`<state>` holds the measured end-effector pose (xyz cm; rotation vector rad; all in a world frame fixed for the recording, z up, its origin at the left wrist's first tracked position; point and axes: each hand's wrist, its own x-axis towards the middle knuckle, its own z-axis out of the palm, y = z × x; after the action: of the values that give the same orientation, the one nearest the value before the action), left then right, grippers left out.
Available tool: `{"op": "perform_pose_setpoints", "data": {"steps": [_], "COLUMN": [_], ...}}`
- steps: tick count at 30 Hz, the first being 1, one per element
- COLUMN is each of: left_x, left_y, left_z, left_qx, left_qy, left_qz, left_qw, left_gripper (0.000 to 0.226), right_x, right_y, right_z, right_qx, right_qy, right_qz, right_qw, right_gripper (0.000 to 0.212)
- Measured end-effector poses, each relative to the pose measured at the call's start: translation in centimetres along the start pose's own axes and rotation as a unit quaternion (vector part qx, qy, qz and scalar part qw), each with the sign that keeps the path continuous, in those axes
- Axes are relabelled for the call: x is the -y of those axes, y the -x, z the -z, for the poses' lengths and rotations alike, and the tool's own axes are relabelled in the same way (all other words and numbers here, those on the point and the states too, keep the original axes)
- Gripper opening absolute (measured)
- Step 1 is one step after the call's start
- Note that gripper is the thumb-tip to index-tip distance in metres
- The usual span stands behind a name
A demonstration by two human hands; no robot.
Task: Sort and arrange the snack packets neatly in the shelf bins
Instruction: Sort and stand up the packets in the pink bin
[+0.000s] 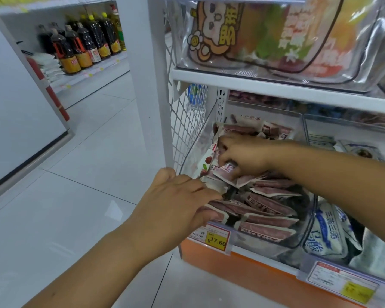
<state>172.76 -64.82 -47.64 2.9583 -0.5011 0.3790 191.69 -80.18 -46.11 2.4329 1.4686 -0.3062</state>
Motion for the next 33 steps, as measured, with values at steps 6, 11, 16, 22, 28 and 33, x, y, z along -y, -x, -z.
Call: {"op": "perform_pose_setpoints", "data": {"steps": [6, 11, 16, 22, 28, 33], "left_x": [-0.2, -0.2, -0.2, 0.1, 0.3, 0.5], "left_y": [0.1, 0.0, 0.0, 0.0, 0.1, 0.0], "left_z": [-0.2, 0.0, 0.3, 0.2, 0.0, -0.1], "left_qx": [-0.005, -0.006, 0.009, 0.024, 0.026, 0.013], "left_qy": [0.018, 0.018, 0.027, 0.017, 0.004, 0.006], "left_qz": [0.01, 0.012, 0.018, 0.019, 0.008, 0.003], "left_qw": [1.0, 1.0, 0.999, 0.999, 1.0, 1.0], "left_gripper": [0.032, 0.04, 0.047, 0.046, 0.038, 0.038], "right_x": [1.6, 1.8, 2.8, 2.0, 0.7, -1.9], "right_y": [-0.8, -1.4, -1.9, -1.7, -0.8, 1.0], "right_z": [-0.2, -0.6, 0.2, -0.8, 0.4, 1.4], "right_qx": [-0.001, 0.157, 0.186, 0.076, 0.077, 0.059], "right_qy": [-0.048, -0.076, 0.038, 0.089, -0.011, -0.166], "right_qz": [0.105, 0.063, 0.064, 0.069, 0.017, -0.03], "right_qw": [0.993, 0.983, 0.98, 0.991, 0.997, 0.984], "right_gripper": [0.053, 0.065, 0.072, 0.036, 0.065, 0.04]}}
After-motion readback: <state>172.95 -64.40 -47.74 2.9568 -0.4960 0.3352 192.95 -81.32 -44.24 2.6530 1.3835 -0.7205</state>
